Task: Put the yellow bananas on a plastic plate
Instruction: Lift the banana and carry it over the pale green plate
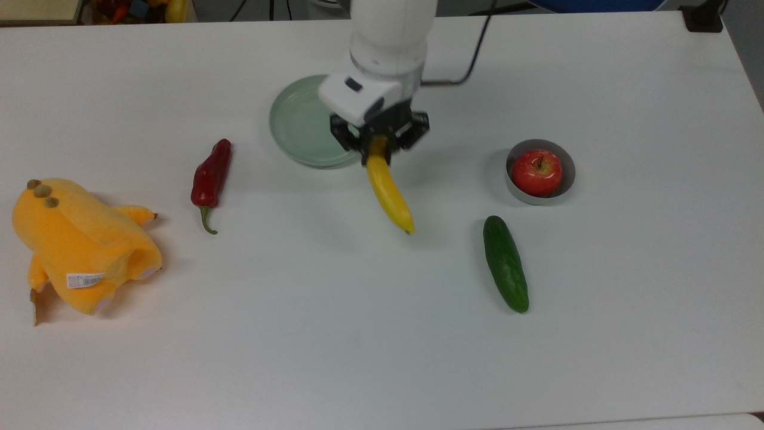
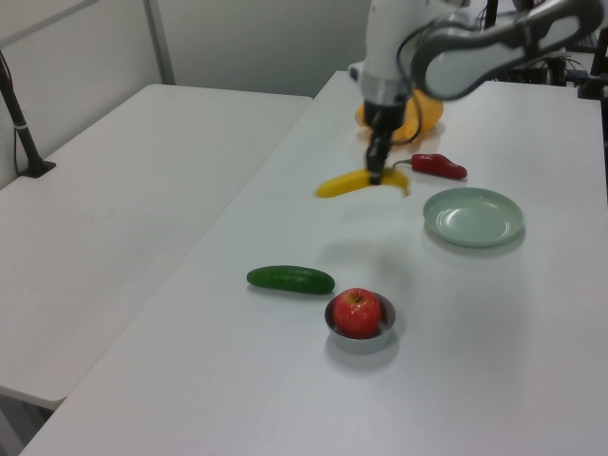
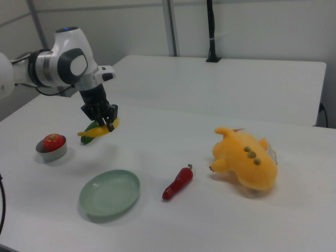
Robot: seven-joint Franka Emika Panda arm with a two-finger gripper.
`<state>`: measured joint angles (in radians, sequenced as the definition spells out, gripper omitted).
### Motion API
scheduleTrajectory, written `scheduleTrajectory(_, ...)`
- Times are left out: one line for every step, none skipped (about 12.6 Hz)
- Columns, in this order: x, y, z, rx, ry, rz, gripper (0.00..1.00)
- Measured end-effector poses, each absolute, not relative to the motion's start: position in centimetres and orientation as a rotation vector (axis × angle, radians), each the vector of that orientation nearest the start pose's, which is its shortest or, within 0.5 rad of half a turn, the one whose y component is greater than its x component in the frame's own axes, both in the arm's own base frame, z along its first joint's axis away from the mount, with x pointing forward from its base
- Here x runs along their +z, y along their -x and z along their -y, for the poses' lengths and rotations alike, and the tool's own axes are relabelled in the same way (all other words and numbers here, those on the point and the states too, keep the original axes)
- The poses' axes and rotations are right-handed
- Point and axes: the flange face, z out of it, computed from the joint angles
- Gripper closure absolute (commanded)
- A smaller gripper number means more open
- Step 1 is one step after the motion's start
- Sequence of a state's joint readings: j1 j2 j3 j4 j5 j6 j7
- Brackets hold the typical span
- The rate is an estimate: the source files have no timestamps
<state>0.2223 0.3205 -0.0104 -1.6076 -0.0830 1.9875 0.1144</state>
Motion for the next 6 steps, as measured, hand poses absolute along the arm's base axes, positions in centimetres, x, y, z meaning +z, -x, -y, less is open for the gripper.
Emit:
scheduleTrajectory(45.9, -63.0, -12.3, -0.011, 3.216, 0.209, 1.0)
scheduleTrajectory(46.5, -61.5, -11.1, 0.073, 3.223, 0.204, 1.0)
scheduleTrajectory(46.6, -60.2, -9.9, 0.127, 3.226, 0.188, 1.0)
scheduleTrajectory(46.3, -59.2, -9.2, 0.158, 3.228, 0.177, 1.0)
scheduleTrajectory(45.8, -58.2, -8.4, 0.19, 3.231, 0.164, 1.0)
scheduleTrajectory(45.2, -57.3, -7.6, 0.222, 3.234, 0.149, 1.0)
